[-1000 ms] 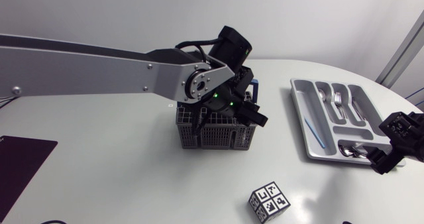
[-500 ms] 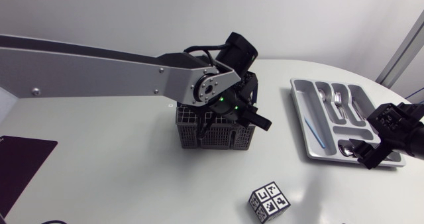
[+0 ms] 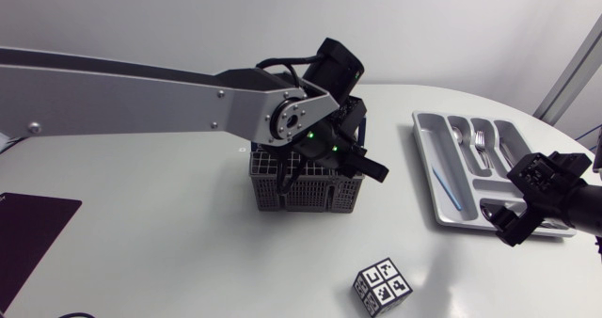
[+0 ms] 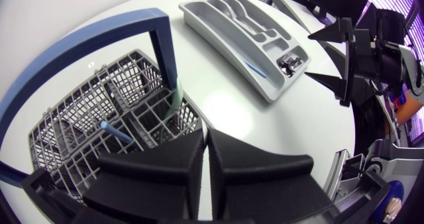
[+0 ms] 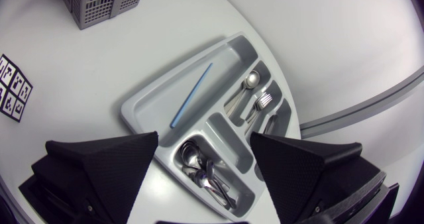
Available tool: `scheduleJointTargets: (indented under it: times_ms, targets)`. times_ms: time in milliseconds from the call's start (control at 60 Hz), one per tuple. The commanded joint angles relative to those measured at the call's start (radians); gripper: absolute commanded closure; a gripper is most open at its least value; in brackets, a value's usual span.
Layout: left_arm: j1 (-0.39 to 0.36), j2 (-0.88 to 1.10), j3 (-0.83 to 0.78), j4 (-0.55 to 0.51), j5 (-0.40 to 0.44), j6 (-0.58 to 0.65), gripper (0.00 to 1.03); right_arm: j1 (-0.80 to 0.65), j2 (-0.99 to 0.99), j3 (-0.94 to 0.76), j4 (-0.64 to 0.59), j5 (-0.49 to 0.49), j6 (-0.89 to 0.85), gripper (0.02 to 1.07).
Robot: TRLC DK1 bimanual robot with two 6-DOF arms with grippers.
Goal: Transfer all utensils from the basket to the drawer tray.
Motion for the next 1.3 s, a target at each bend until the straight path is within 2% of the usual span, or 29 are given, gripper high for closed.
scheduleJointTargets:
  times_ms: [0,250,500,900,1283]
  targets:
    - [0.013,-0.035,0.000,-0.013,0.018,-0.026,1.00,0.019,-0.009,-0.025,-0.008,0.013,0.027,0.07]
    - [0.059,-0.048,-0.011,-0.011,0.104,-0.067,1.00,0.070,-0.019,-0.030,-0.014,0.039,0.054,0.07]
    - [0.105,-0.046,-0.019,-0.011,0.258,-0.101,1.00,0.082,-0.022,-0.036,-0.014,0.050,0.057,0.07]
    - [0.096,-0.106,-0.016,-0.008,0.278,-0.095,1.00,0.180,-0.083,-0.005,-0.083,0.073,0.097,0.07]
    - [0.096,-0.149,-0.011,-0.005,0.286,-0.072,1.00,0.493,-0.091,0.124,-0.238,0.108,0.324,0.07]
